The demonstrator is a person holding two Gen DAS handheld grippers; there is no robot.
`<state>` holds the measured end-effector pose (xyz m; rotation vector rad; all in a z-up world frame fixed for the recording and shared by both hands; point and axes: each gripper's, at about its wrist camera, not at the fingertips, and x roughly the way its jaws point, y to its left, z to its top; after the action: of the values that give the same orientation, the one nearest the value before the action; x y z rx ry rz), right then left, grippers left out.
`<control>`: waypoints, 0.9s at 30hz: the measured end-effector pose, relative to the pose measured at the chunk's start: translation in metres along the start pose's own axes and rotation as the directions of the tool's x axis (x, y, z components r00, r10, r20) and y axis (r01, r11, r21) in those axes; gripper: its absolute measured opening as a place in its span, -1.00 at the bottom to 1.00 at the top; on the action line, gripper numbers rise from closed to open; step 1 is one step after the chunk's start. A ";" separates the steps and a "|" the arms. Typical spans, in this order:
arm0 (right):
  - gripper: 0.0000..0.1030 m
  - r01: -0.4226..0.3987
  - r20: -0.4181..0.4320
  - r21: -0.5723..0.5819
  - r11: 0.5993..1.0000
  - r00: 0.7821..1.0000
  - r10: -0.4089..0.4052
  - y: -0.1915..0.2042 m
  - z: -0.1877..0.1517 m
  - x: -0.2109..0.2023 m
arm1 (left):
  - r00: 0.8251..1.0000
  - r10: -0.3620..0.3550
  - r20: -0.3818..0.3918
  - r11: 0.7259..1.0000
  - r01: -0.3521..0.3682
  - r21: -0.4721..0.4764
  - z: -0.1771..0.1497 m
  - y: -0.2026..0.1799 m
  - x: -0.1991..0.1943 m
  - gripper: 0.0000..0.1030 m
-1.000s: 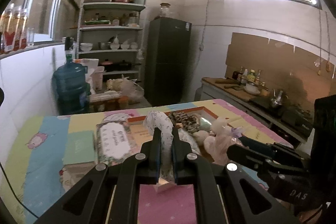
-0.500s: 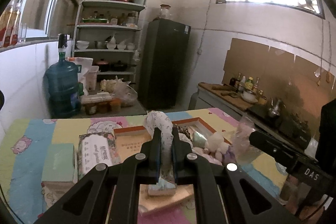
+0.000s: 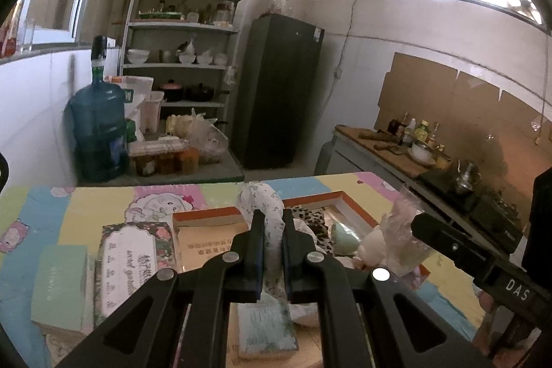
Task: Organize soft objects
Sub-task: 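Carry the white floral cloth and wrapped plush with both tools over the tray, then lower the floral cloth and wrapped plush into the tray and open both tools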
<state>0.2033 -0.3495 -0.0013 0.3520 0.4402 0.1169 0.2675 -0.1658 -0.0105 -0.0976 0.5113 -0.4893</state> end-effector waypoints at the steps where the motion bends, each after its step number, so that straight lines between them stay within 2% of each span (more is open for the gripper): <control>1: -0.19 0.003 -0.005 0.002 1.000 1.000 -0.003 -0.002 0.000 0.004 | 1.000 -0.001 -0.006 1.000 0.001 -0.004 0.000 0.001 0.005 -0.83; 8: -0.19 0.007 -0.052 0.013 1.000 0.999 -0.006 -0.014 -0.004 0.035 | 0.999 -0.009 -0.047 1.000 0.008 -0.015 -0.005 0.005 0.032 -0.83; 14: -0.19 0.010 -0.101 0.016 1.000 0.995 -0.008 -0.021 -0.009 0.056 | 0.993 0.026 -0.117 1.000 -0.026 0.001 -0.015 0.008 0.054 -0.83; 21: -0.19 0.026 -0.105 -0.008 1.000 0.994 -0.027 -0.018 -0.010 0.065 | 0.985 0.042 -0.166 0.999 -0.040 0.015 -0.026 0.009 0.067 -0.83; 24: -0.19 0.025 -0.106 -0.017 1.000 0.994 -0.027 -0.018 -0.010 0.069 | 0.983 0.040 -0.178 0.999 -0.037 0.018 -0.028 0.009 0.070 -0.76; 26: -0.19 0.029 -0.107 -0.021 0.999 0.994 -0.031 -0.018 -0.009 0.073 | 0.983 0.041 -0.181 0.999 -0.038 0.018 -0.028 0.009 0.071 -0.62; 27: -0.19 0.030 -0.108 -0.021 0.999 0.994 -0.032 -0.018 -0.008 0.074 | 0.982 0.042 -0.182 0.999 -0.040 0.016 -0.028 0.010 0.071 -0.45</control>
<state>0.2666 -0.3503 -0.0442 0.3205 0.5512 0.1098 0.3118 -0.1900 -0.0686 -0.0304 0.6883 -0.4632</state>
